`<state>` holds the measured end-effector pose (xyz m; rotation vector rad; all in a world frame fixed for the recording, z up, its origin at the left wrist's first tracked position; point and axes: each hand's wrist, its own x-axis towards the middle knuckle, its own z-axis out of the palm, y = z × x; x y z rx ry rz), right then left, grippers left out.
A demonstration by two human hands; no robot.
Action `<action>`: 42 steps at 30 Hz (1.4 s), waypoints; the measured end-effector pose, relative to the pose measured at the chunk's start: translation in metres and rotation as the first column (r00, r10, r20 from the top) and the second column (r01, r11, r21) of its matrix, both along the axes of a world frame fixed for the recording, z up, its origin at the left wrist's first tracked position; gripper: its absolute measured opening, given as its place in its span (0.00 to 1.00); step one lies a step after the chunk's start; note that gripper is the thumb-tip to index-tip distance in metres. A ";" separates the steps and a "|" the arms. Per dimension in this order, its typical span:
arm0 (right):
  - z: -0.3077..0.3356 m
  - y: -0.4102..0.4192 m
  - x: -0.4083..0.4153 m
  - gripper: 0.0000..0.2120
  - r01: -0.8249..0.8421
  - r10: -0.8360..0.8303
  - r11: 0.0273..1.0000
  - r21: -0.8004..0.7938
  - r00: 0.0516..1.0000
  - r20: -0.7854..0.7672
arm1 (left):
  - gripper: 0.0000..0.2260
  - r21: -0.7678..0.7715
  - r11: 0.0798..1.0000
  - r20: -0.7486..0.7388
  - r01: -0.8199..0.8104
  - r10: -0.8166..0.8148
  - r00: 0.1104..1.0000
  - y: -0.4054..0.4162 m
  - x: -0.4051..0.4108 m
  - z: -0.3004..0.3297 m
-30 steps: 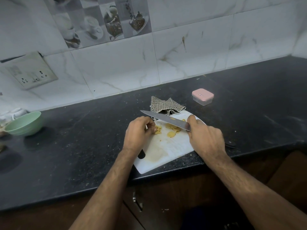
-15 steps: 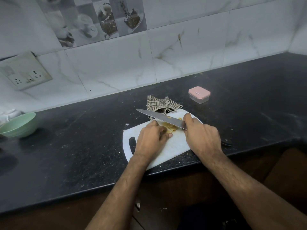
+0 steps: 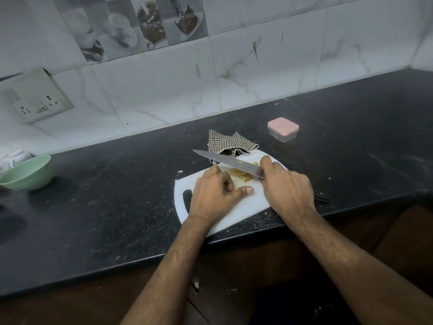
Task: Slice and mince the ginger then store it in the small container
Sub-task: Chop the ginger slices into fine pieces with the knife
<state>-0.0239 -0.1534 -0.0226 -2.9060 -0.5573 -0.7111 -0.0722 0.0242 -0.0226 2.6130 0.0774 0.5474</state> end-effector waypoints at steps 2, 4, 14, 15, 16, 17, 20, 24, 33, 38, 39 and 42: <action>0.001 0.001 -0.002 0.06 0.007 -0.007 1.000 -0.001 1.000 -0.004 | 0.20 -0.027 0.999 0.028 0.032 -0.032 0.999 0.003 -0.002 -0.001; 0.001 0.002 -0.003 0.06 0.000 0.000 1.000 0.001 1.000 -0.003 | 0.19 -0.012 0.996 -0.011 0.093 -0.093 0.996 0.006 -0.006 -0.003; -0.006 -0.005 0.002 0.07 0.013 -0.012 1.000 -0.007 1.000 0.010 | 0.13 0.042 0.999 -0.019 0.005 -0.004 1.000 -0.009 -0.018 -0.009; -0.005 -0.006 0.003 0.07 0.003 -0.003 1.000 -0.001 1.000 0.010 | 0.14 0.087 0.996 -0.017 -0.007 0.008 1.000 -0.010 -0.021 -0.007; -0.004 -0.006 0.003 0.07 -0.012 0.012 1.000 0.007 1.000 0.008 | 0.14 0.112 0.994 -0.021 -0.014 0.016 1.000 -0.010 -0.023 -0.007; -0.003 -0.005 0.002 0.07 -0.031 0.031 0.999 0.016 1.000 0.002 | 0.13 0.110 0.994 -0.029 -0.019 0.023 0.999 -0.006 -0.026 -0.006; -0.001 0.000 -0.003 0.08 -0.074 0.075 0.997 0.022 0.997 -0.014 | 0.11 -0.057 0.998 -0.029 -0.041 0.039 0.999 0.014 -0.031 -0.008; -0.001 -0.002 -0.007 0.10 -0.154 0.156 0.987 0.036 0.987 -0.042 | 0.11 -0.257 0.964 -0.010 -0.070 0.070 0.998 0.016 -0.035 -0.012; 0.019 -0.010 -0.054 0.15 -0.150 0.152 0.988 0.027 0.971 -0.186 | 0.11 -0.132 0.986 0.013 -0.101 0.104 0.994 0.015 -0.035 -0.010; 0.030 -0.018 -0.073 0.17 -0.104 0.098 0.995 -0.002 0.944 -0.316 | 0.13 -0.111 0.987 0.028 -0.120 0.124 0.992 0.013 -0.036 -0.011; 0.031 -0.018 -0.073 0.17 -0.098 0.089 0.995 -0.009 0.935 -0.343 | 0.13 -0.128 0.986 0.024 -0.110 0.114 0.993 0.012 -0.036 -0.011; 0.038 -0.019 -0.073 0.15 -0.099 0.078 0.994 -0.036 0.921 -0.381 | 0.10 -0.203 0.974 0.002 -0.099 0.102 0.995 0.012 -0.037 -0.009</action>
